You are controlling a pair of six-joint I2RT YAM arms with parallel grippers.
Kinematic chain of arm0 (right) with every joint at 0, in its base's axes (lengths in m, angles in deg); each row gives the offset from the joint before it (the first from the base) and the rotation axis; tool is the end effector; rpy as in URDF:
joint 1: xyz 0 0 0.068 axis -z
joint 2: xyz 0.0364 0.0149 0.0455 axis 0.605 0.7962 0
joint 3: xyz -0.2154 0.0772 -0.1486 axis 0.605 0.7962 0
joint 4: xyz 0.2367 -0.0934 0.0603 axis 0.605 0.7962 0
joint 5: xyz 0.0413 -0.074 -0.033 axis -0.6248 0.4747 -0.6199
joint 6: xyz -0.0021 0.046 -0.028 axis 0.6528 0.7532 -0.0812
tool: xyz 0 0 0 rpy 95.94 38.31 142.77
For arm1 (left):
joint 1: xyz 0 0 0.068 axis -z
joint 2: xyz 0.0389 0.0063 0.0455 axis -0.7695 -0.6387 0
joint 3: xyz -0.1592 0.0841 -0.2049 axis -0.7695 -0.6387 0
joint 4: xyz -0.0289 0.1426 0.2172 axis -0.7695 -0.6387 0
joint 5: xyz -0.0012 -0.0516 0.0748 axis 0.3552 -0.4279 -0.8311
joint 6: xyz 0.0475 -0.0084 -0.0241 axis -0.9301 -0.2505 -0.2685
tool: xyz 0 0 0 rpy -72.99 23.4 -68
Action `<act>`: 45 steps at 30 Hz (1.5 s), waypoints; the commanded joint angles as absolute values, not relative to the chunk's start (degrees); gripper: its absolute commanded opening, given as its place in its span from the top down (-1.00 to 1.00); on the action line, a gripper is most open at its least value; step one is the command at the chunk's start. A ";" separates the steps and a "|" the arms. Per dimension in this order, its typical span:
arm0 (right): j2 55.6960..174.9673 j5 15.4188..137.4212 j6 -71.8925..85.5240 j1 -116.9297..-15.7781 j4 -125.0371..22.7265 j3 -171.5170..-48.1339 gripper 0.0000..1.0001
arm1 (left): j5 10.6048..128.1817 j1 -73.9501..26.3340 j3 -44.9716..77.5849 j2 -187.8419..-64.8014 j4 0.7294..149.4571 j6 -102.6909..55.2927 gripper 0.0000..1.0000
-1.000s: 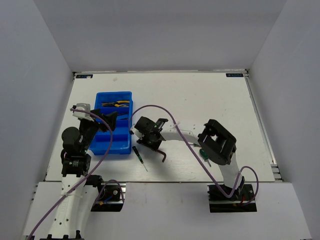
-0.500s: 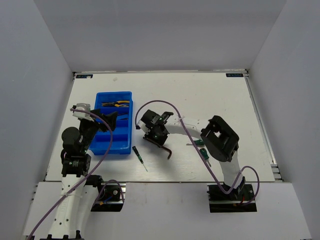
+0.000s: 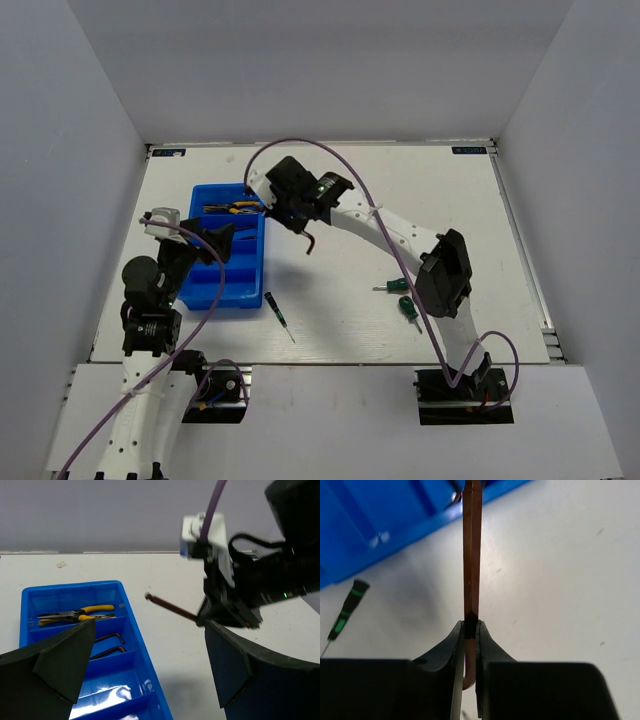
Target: Sort the tools into containers
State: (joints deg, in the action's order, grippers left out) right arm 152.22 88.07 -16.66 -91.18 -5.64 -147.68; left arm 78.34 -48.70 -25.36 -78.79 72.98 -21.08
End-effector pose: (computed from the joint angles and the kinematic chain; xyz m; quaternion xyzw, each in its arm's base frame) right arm 0.2741 0.3722 0.3028 -0.5341 0.7746 0.0765 0.3298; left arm 0.1361 -0.0142 0.3130 0.0326 0.6908 -0.2007 0.6939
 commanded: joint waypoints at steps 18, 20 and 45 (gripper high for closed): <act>166.17 76.25 -14.15 -87.50 -37.07 -168.13 1.00 | 80.47 -48.99 -24.75 -72.71 75.01 -23.50 -1.00; 166.52 74.06 -13.45 -87.68 -37.86 -168.92 1.00 | 80.47 -48.99 -24.75 -72.71 75.01 -23.50 -1.00; 176.90 53.21 -23.46 -87.85 -57.11 -162.42 1.00 | 80.47 -48.99 -25.28 -72.19 75.54 -23.50 -1.00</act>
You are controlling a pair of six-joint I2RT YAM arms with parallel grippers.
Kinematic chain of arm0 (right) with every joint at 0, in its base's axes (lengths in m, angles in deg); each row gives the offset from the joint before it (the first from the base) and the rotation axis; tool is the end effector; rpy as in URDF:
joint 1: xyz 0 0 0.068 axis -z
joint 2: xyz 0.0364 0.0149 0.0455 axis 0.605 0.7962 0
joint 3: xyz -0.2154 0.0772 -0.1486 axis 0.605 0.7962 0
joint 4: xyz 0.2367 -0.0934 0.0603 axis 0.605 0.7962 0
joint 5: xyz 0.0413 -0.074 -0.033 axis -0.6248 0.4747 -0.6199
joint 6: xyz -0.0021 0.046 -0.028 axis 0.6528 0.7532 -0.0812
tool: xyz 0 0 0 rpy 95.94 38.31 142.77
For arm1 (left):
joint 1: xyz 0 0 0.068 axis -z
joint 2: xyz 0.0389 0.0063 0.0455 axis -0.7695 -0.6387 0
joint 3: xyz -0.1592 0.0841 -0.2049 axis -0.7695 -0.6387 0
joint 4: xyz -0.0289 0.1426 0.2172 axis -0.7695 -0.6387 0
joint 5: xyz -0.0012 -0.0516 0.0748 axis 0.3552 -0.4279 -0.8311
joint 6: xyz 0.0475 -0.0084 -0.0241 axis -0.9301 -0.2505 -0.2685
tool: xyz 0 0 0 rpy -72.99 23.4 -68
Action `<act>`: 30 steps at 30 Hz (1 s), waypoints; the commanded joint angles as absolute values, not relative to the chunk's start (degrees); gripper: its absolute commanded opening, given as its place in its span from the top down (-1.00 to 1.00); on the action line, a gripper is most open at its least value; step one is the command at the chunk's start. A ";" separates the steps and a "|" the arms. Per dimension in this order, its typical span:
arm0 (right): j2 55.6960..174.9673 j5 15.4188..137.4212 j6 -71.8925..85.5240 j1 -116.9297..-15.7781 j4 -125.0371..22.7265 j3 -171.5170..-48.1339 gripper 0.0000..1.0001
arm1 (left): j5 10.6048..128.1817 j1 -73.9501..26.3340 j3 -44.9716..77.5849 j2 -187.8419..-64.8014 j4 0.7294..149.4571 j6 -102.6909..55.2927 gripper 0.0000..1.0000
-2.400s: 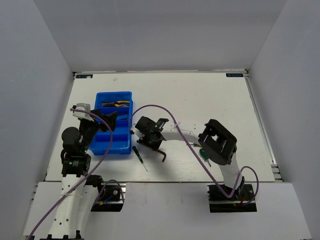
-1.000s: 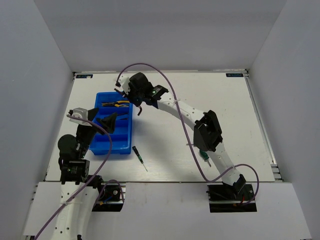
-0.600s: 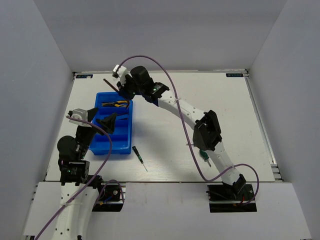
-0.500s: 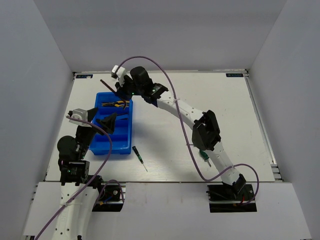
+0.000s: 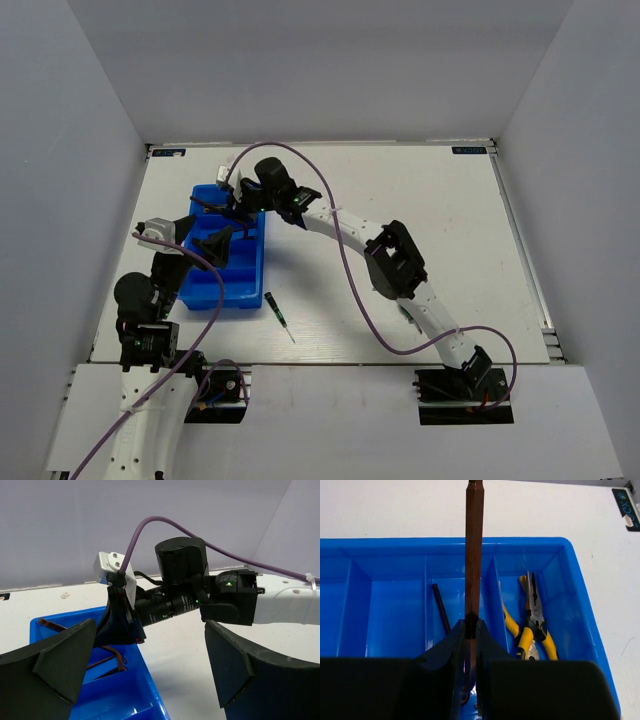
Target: Sort the tools into containers
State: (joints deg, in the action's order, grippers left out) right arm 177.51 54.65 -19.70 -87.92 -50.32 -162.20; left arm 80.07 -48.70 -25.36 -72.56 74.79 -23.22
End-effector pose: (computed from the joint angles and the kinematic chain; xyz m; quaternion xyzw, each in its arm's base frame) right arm 0.3567 0.4631 0.2347 -0.5711 0.5467 0.3505 0.5021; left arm 0.1129 -0.0146 0.3278 0.0687 0.6386 -0.1946 0.7413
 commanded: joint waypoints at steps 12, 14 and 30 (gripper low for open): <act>177.95 55.32 -25.75 -87.85 -56.94 -160.49 1.00 | 80.47 -48.99 -25.28 -72.19 75.54 -23.50 -1.00; 178.04 55.59 -25.84 -87.85 -56.41 -160.49 1.00 | 80.47 -48.99 -25.28 -72.19 75.54 -23.50 -1.00; 168.47 60.50 -23.47 -87.59 -54.48 -154.78 -0.08 | 78.36 -48.99 -25.28 -75.96 72.91 -19.99 -0.07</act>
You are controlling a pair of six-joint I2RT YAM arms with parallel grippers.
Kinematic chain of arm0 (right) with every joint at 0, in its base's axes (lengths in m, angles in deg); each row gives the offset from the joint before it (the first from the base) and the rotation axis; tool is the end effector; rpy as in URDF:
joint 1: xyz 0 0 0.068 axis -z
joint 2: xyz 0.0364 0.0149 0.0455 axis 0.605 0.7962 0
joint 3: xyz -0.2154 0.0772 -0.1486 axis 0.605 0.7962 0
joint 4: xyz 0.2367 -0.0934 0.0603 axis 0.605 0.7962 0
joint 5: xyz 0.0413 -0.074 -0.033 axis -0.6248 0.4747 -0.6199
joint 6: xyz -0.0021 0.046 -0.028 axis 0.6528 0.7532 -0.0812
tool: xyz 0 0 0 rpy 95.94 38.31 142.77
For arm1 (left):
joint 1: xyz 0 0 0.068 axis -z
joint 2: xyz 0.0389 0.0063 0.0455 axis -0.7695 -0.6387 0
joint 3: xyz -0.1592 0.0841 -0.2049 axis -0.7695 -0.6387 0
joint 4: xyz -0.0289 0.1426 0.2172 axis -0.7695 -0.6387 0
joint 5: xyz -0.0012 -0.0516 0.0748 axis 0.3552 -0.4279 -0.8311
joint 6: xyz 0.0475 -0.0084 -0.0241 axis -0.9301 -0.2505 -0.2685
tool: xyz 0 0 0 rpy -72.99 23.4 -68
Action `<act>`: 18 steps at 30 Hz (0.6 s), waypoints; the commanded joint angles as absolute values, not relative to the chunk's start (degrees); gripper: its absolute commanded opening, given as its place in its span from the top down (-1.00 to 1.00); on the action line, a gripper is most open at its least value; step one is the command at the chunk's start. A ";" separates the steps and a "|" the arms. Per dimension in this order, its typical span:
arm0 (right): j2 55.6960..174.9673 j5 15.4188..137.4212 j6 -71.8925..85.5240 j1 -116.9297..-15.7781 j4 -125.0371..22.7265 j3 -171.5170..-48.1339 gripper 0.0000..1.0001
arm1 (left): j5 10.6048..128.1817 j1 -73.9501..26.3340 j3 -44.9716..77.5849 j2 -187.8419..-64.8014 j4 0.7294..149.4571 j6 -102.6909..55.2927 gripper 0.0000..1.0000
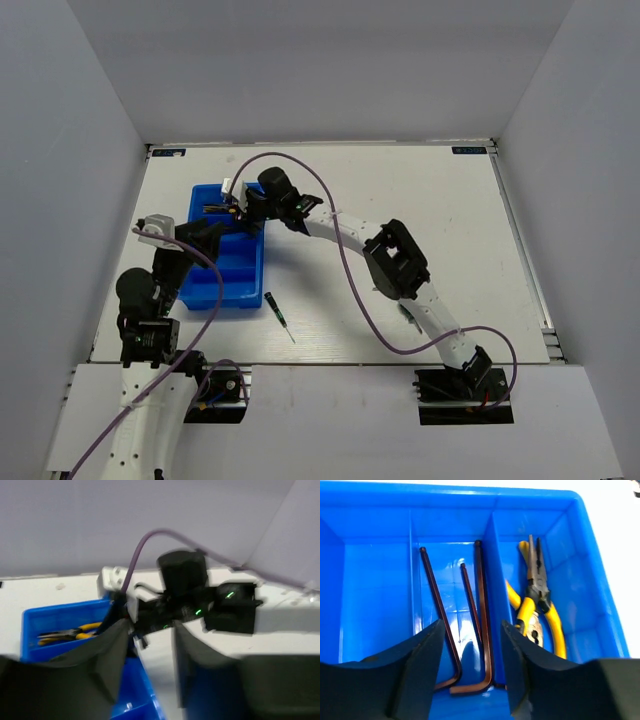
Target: Sort the tools into containers
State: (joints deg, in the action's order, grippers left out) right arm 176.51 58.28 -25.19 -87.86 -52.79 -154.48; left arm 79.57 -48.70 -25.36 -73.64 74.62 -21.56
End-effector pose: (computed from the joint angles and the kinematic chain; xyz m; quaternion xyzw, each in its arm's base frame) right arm 0.3544 0.4562 0.2012 -0.5932 0.5558 0.3009 0.4986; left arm 0.1170 -0.0144 0.3257 0.0542 0.6477 -0.2031 0.7323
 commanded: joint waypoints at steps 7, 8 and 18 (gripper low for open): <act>161.09 75.73 -18.90 -85.83 -46.42 -157.23 0.98 | 87.31 -48.20 -22.46 -88.34 69.74 -20.86 -0.19; 160.38 77.71 -19.16 -85.74 -44.21 -157.67 1.00 | 90.98 -47.68 -22.46 -90.01 69.74 -20.86 -0.19; 142.91 81.89 -9.58 -72.92 -8.96 -139.41 -0.03 | 90.23 -40.84 -1.64 -107.32 43.74 -17.01 -0.64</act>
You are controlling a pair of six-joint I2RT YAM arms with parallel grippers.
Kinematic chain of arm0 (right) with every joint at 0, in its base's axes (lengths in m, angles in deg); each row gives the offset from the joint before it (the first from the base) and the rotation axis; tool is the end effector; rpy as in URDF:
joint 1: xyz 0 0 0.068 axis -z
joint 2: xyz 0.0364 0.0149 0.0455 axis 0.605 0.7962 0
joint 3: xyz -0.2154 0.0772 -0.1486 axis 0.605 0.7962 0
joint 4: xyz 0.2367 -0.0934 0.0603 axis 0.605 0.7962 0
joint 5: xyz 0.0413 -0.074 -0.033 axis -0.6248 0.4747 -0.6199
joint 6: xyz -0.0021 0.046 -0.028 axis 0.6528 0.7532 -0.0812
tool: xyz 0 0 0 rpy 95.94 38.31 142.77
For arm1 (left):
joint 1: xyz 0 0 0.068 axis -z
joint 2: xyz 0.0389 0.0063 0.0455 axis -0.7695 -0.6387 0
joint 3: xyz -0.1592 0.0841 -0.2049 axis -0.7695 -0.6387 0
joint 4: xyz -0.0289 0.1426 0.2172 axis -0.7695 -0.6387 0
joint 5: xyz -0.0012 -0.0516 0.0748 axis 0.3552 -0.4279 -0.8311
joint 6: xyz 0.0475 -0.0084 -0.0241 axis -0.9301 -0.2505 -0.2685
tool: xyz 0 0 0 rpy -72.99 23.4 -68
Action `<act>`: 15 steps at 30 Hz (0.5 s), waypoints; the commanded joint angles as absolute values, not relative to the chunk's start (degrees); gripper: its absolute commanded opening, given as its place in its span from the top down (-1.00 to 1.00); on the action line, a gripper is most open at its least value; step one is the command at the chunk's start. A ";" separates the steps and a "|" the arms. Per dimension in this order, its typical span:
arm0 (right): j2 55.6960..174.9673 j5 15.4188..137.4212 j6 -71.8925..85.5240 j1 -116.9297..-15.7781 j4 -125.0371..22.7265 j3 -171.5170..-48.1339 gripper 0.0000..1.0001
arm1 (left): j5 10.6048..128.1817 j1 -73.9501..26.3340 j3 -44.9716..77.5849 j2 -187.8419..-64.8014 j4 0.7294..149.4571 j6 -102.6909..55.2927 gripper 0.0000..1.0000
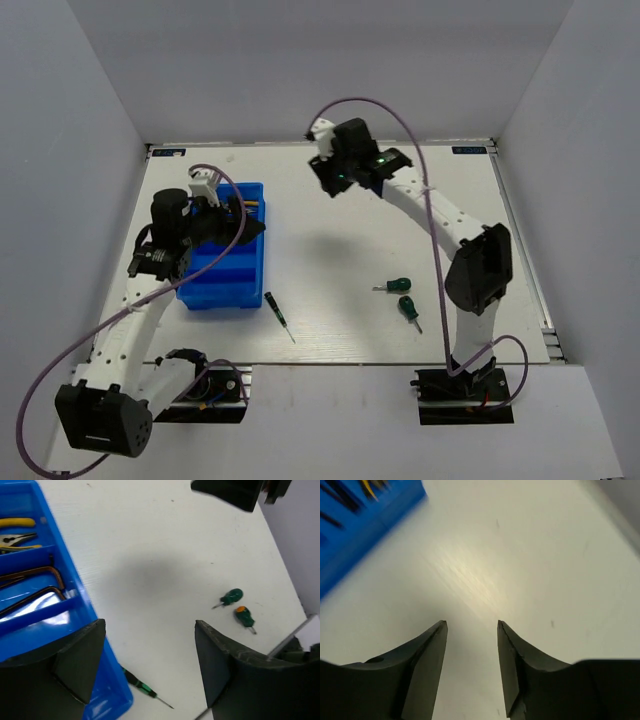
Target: Sort the tools into containers
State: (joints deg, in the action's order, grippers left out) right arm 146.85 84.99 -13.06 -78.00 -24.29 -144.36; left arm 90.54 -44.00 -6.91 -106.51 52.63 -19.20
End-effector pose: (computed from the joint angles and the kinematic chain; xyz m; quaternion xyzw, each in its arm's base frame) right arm 0.3516 0.3024 0.3522 -0.3882 0.7736 0.1131 0.4879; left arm 0.2114 -0.0408 0.3149 0.0619 0.8330 -0.3104 0.4537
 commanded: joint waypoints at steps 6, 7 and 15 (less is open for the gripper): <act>135.61 73.19 -4.22 -64.48 -0.16 -131.95 0.59 | 80.74 -27.50 -2.16 -115.15 43.19 -11.64 -0.46; 134.72 72.55 -3.35 -63.34 0.71 -129.49 0.63 | 77.77 -25.28 -2.16 -116.56 43.19 -11.11 -0.46; 125.14 73.95 -0.79 -61.23 -1.75 -114.80 -0.24 | 52.75 -4.27 10.05 -132.02 34.25 -7.87 -0.54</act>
State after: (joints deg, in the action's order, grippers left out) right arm 128.33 74.87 -3.11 -61.96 -3.44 -116.97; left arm 67.02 -9.05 5.92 -131.45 40.11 -10.96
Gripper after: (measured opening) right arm 0.621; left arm 0.759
